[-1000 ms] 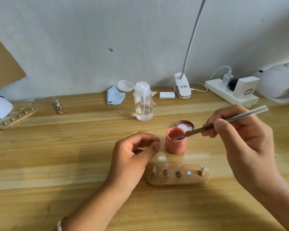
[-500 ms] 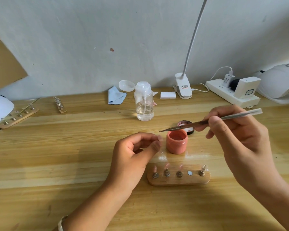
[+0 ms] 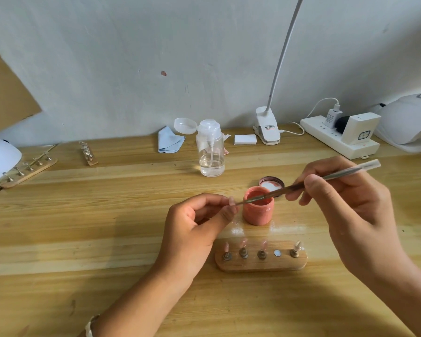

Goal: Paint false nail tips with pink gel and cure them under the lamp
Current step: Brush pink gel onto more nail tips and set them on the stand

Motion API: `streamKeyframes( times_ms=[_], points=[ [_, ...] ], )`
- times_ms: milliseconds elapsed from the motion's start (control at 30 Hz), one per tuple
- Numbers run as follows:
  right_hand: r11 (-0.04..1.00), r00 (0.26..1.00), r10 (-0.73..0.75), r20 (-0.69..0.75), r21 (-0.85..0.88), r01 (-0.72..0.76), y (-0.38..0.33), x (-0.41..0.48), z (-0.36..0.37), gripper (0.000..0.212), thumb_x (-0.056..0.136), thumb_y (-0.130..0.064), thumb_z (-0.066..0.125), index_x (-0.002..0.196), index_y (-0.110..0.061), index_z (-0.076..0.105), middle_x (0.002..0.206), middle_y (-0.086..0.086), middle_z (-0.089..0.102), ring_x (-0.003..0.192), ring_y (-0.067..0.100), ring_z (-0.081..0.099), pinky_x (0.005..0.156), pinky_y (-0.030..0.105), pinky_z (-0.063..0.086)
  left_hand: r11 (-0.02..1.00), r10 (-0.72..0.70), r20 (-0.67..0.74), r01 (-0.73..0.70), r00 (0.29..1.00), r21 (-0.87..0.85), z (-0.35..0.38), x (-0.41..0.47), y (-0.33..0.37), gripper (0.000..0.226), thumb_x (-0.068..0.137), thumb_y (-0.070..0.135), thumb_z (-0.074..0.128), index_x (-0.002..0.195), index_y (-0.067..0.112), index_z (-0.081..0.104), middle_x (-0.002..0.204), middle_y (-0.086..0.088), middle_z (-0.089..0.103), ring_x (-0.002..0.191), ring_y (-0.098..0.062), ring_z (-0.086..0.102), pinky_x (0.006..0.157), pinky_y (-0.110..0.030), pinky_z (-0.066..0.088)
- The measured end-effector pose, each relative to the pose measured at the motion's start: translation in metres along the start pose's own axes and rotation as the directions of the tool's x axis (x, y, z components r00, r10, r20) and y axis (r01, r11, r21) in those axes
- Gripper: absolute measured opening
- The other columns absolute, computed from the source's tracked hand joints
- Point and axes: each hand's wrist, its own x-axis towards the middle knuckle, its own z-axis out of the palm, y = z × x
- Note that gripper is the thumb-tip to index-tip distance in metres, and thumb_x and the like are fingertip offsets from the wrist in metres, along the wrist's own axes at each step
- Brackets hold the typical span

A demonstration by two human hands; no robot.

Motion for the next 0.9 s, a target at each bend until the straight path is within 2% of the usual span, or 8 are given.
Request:
streamKeyframes(
  times_ms=[133, 233, 400, 600, 733, 900],
  points=[
    [1.0, 0.999, 0.006, -0.05, 0.027, -0.005, -0.0028, 0.0016, -0.0011, 0.011, 0.093, -0.022, 0.058, 0.083, -0.022, 0.061, 0.076, -0.007, 0.07, 0.07, 0.017, 0.067, 0.067, 0.025, 0.051, 1.0, -0.008, -0.008, 0.008, 1.0, -0.011, 0.0006, -0.0004, 0.0004, 0.016, 0.069, 0.023, 0.079, 0.08, 0.012, 0.077, 0.085, -0.01, 0.077, 0.083, -0.018, 0.072, 0.078, -0.021, 0.054],
    [1.0, 0.999, 0.018, -0.037, 0.007, -0.018, -0.0018, 0.001, 0.0012, 0.009, 0.098, -0.022, 0.062, 0.089, -0.019, 0.061, 0.08, -0.011, 0.071, 0.075, 0.017, 0.07, 0.066, 0.024, 0.051, 1.0, -0.017, -0.009, 0.017, 1.0, -0.017, 0.0011, -0.0004, 0.0005, 0.013, 0.069, 0.021, 0.078, 0.08, 0.014, 0.077, 0.085, -0.01, 0.078, 0.084, -0.019, 0.073, 0.08, -0.022, 0.055],
    [1.0, 1.0, 0.023, -0.005, 0.019, -0.023, -0.0016, 0.0004, 0.0008, 0.012, 0.094, -0.021, 0.059, 0.09, -0.01, 0.062, 0.078, -0.004, 0.071, 0.073, 0.013, 0.068, 0.066, 0.023, 0.052, 1.0, -0.024, -0.009, 0.024, 1.0, -0.021, 0.0013, -0.001, 0.0013, 0.016, 0.07, 0.022, 0.077, 0.084, 0.012, 0.075, 0.082, -0.011, 0.077, 0.08, -0.018, 0.072, 0.075, -0.02, 0.053],
    [0.999, 0.998, 0.022, -0.053, 0.026, -0.021, -0.0007, 0.0016, 0.0002, 0.006, 0.096, -0.019, 0.059, 0.09, -0.017, 0.061, 0.08, -0.008, 0.07, 0.076, 0.019, 0.07, 0.066, 0.026, 0.051, 1.0, -0.025, -0.002, 0.025, 1.0, -0.008, 0.0017, -0.0005, 0.0014, 0.02, 0.072, 0.022, 0.077, 0.087, 0.009, 0.074, 0.082, -0.009, 0.078, 0.077, -0.013, 0.072, 0.068, -0.013, 0.05],
    [1.0, 0.999, 0.03, -0.027, 0.005, -0.03, 0.002, 0.0, 0.0016, 0.012, 0.097, -0.016, 0.058, 0.088, -0.023, 0.062, 0.081, -0.009, 0.07, 0.077, 0.018, 0.07, 0.065, 0.026, 0.051, 1.0, -0.023, 0.002, 0.023, 1.0, -0.017, 0.0008, -0.0006, 0.0011, 0.018, 0.072, 0.021, 0.077, 0.086, 0.011, 0.075, 0.083, -0.009, 0.078, 0.078, -0.014, 0.073, 0.068, -0.014, 0.05],
    [1.0, 1.0, 0.012, -0.027, 0.026, -0.011, -0.0004, 0.0007, 0.0011, 0.011, 0.095, -0.022, 0.055, 0.09, -0.014, 0.061, 0.081, -0.011, 0.071, 0.075, 0.013, 0.07, 0.066, 0.022, 0.052, 1.0, -0.023, 0.004, 0.023, 1.0, -0.021, 0.0006, -0.0005, 0.0007, 0.017, 0.072, 0.021, 0.077, 0.085, 0.011, 0.074, 0.083, -0.009, 0.078, 0.079, -0.015, 0.073, 0.071, -0.015, 0.053]
  ],
)
